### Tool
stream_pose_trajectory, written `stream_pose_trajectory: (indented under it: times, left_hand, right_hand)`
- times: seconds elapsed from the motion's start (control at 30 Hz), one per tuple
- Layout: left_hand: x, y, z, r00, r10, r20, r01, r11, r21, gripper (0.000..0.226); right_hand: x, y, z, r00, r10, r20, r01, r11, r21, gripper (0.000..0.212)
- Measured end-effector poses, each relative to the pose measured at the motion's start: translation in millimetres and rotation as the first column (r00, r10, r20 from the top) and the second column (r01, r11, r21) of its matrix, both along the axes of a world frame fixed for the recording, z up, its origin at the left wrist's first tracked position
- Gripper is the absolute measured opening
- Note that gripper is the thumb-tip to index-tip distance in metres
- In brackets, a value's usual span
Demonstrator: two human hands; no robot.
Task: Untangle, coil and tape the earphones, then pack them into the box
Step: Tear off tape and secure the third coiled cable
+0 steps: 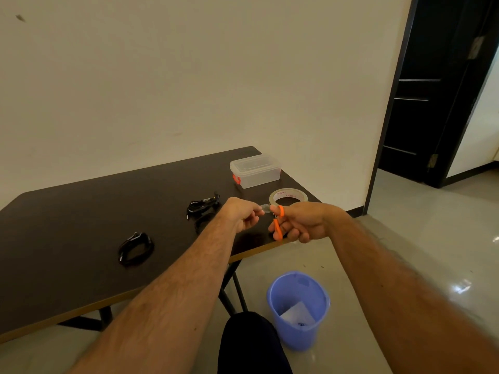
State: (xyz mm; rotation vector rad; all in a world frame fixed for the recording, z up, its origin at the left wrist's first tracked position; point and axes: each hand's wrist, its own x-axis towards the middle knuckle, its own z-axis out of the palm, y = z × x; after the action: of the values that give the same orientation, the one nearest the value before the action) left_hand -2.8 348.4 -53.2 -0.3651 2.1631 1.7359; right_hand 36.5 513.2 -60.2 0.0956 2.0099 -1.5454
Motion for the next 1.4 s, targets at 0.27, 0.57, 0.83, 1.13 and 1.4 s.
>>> stream_pose_trajectory:
  times: [0.27, 0.57, 0.83, 1.13, 1.4]
  left_hand:
    - [-3, -5, -5, 1.000, 0.018, -0.006, -0.018, 0.999, -0.049, 0.006]
    - [-14, -2, -15, 0.965, -0.066, -0.253, -0.072, 0.865, -0.497, 0.013]
    - [-13, 2, -18, 0.921, 0.010, -0.388, -0.204, 0.863, -0.462, 0.010]
    - [4, 33, -38, 0.890, 0.126, -0.438, -0.165, 0.985, -0.053, 0.013]
    - [15, 32, -32, 0.875, -0.016, -0.483, -0.124, 0.959, -0.256, 0.014]
  right_hand:
    - [-2, 1, -7, 0.998, -0.011, -0.055, 0.011, 1.000, 0.010, 0.055]
    - [0, -15, -1, 0.903, -0.028, -0.428, 0.251, 0.843, 0.475, 0.016]
    - [-8, -29, 6, 0.844, 0.233, -0.483, 0.381, 0.372, 0.846, 0.053]
    - [-7, -39, 9, 0.879, 0.239, -0.413, 0.334, 0.308, 0.891, 0.064]
    - [-12, -53, 34, 0.978, 0.161, -0.135, 0.049, 0.448, 0.892, 0.038]
